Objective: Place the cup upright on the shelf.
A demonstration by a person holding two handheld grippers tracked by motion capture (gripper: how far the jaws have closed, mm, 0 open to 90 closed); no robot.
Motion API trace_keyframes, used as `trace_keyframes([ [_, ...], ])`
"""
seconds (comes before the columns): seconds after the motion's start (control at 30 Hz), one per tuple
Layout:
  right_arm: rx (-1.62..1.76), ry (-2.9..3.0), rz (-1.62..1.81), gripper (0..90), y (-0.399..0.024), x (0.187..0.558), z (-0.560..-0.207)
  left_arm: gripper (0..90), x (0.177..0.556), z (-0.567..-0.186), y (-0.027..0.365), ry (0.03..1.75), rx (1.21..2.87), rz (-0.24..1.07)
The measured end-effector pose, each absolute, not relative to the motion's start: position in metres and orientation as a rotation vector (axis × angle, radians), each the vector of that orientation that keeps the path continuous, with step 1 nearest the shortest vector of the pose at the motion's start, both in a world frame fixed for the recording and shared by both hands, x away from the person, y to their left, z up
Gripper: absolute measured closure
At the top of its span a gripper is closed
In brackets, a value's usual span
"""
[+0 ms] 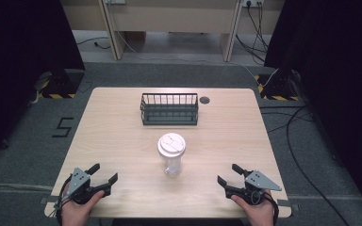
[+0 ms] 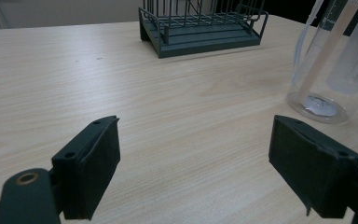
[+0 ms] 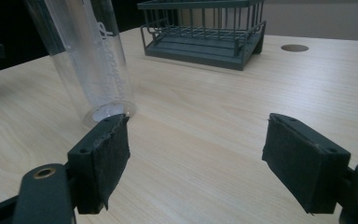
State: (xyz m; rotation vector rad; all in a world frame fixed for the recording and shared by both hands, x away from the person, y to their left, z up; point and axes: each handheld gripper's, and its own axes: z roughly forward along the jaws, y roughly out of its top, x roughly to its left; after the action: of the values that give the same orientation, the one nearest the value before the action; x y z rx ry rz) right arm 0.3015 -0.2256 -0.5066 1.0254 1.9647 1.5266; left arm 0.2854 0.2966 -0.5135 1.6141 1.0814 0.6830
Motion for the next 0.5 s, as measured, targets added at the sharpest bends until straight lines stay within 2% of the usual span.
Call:
trace_keyframes([
  [0.5, 0.918, 2.021, 1.552, 19.7, -0.196, 0.306, -0.498, 16.0, 0.284, -0.513, 0.296, 1.079, 1.614, 0.689],
])
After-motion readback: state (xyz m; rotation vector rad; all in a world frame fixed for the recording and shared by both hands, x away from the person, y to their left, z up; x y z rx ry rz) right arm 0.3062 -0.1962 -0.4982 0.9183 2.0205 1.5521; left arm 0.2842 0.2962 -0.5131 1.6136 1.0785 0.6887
